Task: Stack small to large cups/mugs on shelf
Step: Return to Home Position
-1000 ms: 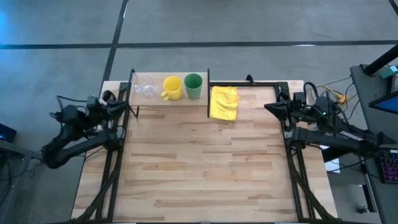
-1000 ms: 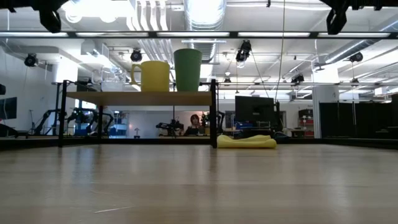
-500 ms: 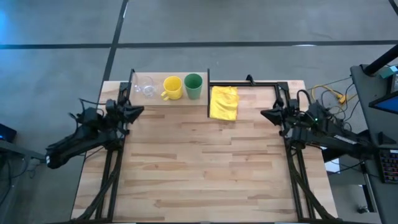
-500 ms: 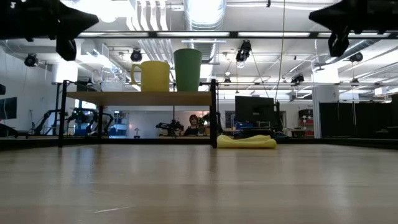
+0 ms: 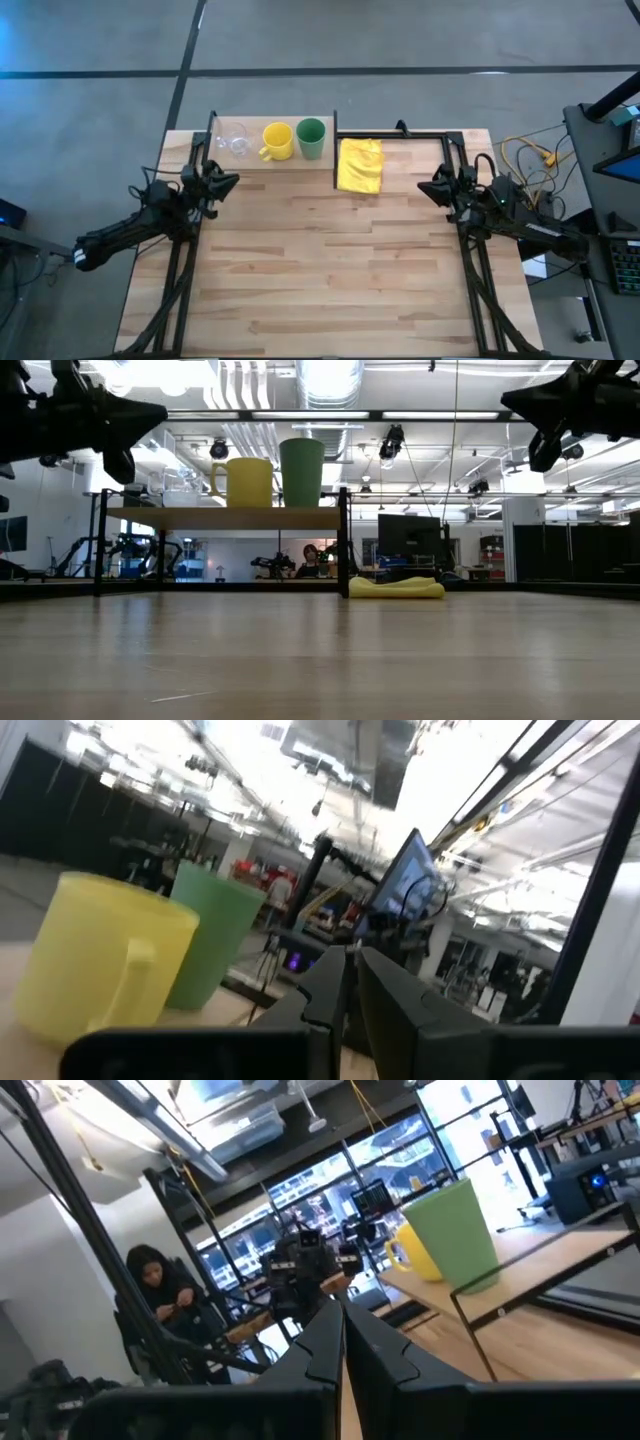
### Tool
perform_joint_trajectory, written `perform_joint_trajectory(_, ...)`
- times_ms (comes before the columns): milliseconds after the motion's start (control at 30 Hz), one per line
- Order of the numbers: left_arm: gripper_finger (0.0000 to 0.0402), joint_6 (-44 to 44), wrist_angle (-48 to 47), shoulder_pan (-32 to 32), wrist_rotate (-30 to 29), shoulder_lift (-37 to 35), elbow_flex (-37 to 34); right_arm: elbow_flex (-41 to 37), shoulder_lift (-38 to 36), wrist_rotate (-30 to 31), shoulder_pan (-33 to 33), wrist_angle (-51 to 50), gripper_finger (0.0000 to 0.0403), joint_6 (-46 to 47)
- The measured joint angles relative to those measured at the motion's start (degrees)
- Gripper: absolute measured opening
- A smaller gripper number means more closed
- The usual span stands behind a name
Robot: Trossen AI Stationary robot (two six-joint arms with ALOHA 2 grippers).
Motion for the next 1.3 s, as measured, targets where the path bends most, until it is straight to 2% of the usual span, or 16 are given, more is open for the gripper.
perform_joint_trajectory(433,0.002,-1.4,-2.2,0.0,-0.52,2.77,-0.25,-4.01,0.0,0.0,0.0,0.51,0.0009,-1.08)
perform_joint_trajectory(600,0.002,-1.4,-2.18,0.0,-0.51,2.91,-0.27,-5.66,0.05,-0.02,0.02,0.82,0.0009,1.38)
perform_joint_trajectory(767,0.002,-1.36,-2.3,0.0,2.46,1.92,-0.32,-5.22,-0.39,-1.68,0.0,0.7,0.0009,0.62)
perform_joint_trajectory(933,0.002,-1.31,-3.25,0.02,4.27,1.23,-0.21,-4.35,-0.4,-4.13,0.0,-1.66,0.0009,2.53)
perform_joint_trajectory(1133,0.002,-1.36,-11.25,0.02,4.31,0.57,0.42,-4.24,-0.4,-4.15,0.0,-5.84,0.0009,3.35)
perform_joint_trajectory(1300,0.002,-1.33,-11.08,0.0,4.34,-0.09,0.54,-4.24,-0.4,-1.58,0.0,-8.31,0.0009,1.88)
